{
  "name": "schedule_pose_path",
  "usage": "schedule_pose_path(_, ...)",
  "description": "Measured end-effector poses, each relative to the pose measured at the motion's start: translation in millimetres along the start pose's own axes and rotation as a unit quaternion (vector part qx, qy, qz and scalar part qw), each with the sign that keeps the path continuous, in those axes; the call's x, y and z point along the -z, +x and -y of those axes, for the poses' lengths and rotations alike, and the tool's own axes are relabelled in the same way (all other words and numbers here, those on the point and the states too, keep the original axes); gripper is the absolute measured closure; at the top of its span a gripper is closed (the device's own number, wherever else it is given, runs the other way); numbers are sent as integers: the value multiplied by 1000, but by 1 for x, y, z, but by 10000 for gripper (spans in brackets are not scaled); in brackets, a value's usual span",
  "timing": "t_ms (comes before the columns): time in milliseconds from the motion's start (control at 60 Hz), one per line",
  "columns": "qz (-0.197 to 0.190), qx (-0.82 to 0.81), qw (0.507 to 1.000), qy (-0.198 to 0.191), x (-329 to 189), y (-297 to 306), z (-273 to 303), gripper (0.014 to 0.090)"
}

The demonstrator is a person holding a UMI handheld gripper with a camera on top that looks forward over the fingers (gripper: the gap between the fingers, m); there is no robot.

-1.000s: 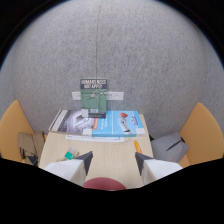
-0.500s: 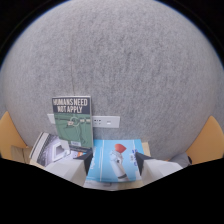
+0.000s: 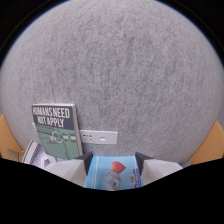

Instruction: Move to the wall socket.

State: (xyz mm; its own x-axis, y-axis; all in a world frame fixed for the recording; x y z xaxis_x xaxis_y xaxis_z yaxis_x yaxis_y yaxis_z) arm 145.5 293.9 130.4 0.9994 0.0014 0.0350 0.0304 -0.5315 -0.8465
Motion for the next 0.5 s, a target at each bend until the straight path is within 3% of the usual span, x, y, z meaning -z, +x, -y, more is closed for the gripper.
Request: schedule_pose_path(500, 1, -2, 1000, -1, -40, 1, -1, 191)
